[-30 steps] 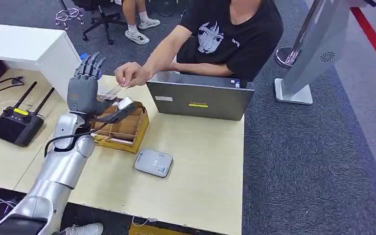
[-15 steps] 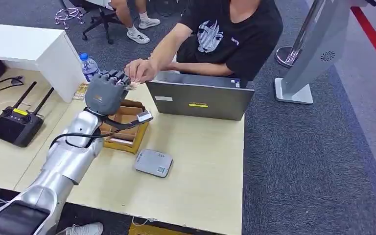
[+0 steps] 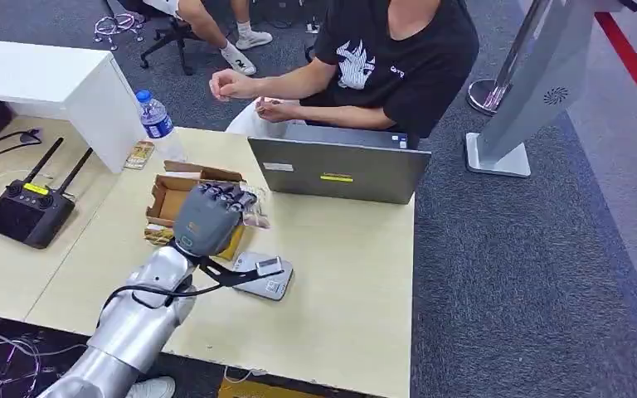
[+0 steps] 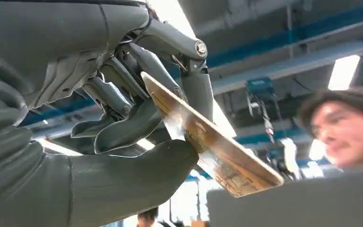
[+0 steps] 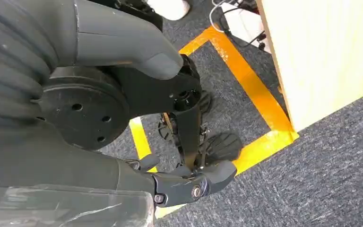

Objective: Pass the card to the sensor for recognition and then transmit it.

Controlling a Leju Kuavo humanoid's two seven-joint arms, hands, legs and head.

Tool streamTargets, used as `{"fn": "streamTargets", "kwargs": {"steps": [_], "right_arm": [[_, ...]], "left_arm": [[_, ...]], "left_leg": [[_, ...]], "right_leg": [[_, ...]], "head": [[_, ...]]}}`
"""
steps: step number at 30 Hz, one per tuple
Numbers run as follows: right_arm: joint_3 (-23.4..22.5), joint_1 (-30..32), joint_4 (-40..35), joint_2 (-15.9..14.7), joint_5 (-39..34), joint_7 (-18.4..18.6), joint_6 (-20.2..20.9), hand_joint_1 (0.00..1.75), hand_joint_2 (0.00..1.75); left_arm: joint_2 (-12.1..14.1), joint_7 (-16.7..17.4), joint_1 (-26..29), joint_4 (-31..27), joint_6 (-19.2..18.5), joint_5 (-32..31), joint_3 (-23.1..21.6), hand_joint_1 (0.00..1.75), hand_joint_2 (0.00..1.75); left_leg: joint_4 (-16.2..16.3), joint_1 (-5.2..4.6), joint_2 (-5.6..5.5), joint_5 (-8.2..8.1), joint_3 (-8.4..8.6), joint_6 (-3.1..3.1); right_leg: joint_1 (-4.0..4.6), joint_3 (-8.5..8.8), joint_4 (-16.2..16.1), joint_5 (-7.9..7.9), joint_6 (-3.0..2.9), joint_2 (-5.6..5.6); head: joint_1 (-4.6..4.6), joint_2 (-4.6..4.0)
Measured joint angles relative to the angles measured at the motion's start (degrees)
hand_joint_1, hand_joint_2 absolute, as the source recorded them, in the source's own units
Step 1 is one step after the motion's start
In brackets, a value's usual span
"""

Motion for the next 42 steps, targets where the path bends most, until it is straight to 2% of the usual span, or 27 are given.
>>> {"fn": "streamTargets", "kwargs": {"steps": [6,16,23,26,30,33,42], "right_arm": [[-0.3,0.3,0.0,0.0,-0.1,-0.1,0.0,0.00,1.75],[-0.3,0.5,0.0,0.0,-0.8,-0.1,0.1,0.00,1.75],[-0.3,0.6,0.0,0.0,-0.8,-0.1,0.2,0.00,1.75],[-0.3,0.6,0.0,0.0,-0.8,-0.1,0.1,0.00,1.75],[-0.3,0.7,0.0,0.0,-0.9,-0.1,-0.1,0.00,1.75],[-0.3,0.8,0.0,0.0,-0.9,-0.1,-0.2,0.00,1.75],[-0.3,0.8,0.0,0.0,-0.9,-0.1,-0.3,0.00,1.75]], "left_arm": [[-0.6,0.1,2.6,2.1,-0.1,0.6,-2.9,1.75,1.75],[-2.0,0.7,2.8,17.3,-0.3,1.5,-4.0,1.75,1.75],[-2.7,1.1,2.6,22.4,-0.5,1.4,-4.0,1.75,1.75],[-2.9,0.4,2.9,22.3,0.0,0.9,-4.0,1.75,1.75],[-3.1,-0.8,4.7,18.1,0.1,-1.3,-4.0,1.75,1.75],[-3.2,-1.8,6.5,13.0,0.2,-2.6,-3.2,1.75,1.75],[-3.6,-3.0,8.5,5.4,0.2,-4.1,-1.6,1.75,1.75]], "left_leg": [[0.0,0.01,0.01,0.00,0.00,0.00],[0.0,0.00,0.00,0.00,-0.01,0.00],[0.0,0.00,0.00,0.00,0.00,0.00],[0.0,0.00,0.00,0.01,0.00,0.00],[0.0,0.00,-0.04,0.01,-0.02,0.00],[0.0,0.00,-0.06,0.00,-0.04,0.00],[0.0,0.00,-0.07,0.01,-0.04,0.00]], "right_leg": [[0.00,-0.01,0.0,0.00,0.00,0.00],[0.00,-0.01,0.0,0.00,0.00,-0.01],[0.00,-0.01,0.0,0.00,0.00,-0.01],[0.00,0.00,0.0,0.00,0.00,-0.02],[0.00,0.00,0.0,0.00,0.00,-0.06],[0.00,0.00,0.0,0.00,0.01,-0.08],[0.00,0.00,0.0,0.00,0.01,-0.09]], "head": [[-0.04,0.00],[-0.02,0.00],[-0.02,0.00],[0.00,0.00],[0.00,0.00],[-0.02,0.00],[-0.02,0.00]]}}
